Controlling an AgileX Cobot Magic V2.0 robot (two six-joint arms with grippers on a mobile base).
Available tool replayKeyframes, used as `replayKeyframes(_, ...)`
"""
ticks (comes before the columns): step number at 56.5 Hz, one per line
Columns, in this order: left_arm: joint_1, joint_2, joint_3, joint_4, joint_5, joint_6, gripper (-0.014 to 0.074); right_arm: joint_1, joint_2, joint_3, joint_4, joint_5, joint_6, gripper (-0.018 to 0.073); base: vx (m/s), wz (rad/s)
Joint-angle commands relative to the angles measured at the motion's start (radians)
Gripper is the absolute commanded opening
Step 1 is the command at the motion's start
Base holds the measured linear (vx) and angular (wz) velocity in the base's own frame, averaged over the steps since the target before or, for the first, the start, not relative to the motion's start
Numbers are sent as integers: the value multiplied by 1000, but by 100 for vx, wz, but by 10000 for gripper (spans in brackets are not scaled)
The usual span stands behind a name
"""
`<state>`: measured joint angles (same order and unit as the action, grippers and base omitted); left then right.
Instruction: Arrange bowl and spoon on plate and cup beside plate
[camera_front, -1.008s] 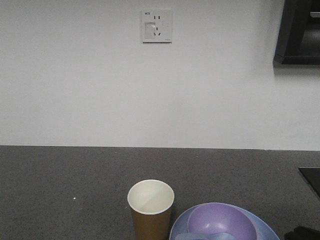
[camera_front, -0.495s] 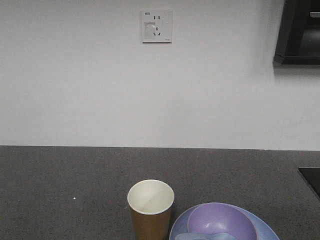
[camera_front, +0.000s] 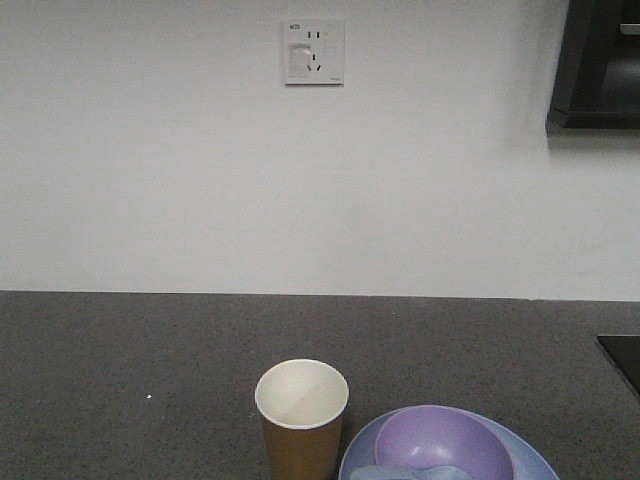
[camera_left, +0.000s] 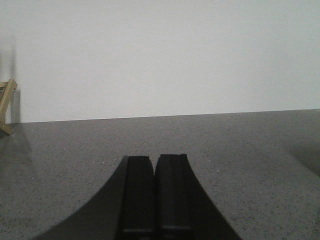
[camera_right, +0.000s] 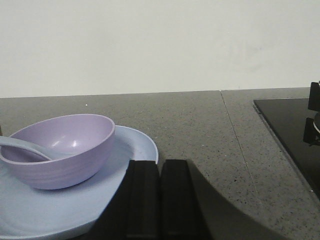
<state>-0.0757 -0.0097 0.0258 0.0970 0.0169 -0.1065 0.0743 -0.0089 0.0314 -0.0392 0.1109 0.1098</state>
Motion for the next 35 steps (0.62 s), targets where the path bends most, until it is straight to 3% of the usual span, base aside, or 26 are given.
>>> replayKeyframes(1,2,-7,-25,-10,-77,-1,-3,-2,0,3,-8,-90,-4,-6,0,0)
replayKeyframes(35,2,-7,-25,-10,-77,-1,-3,-2,-7,3,-8,-90,-4,-6,0,0)
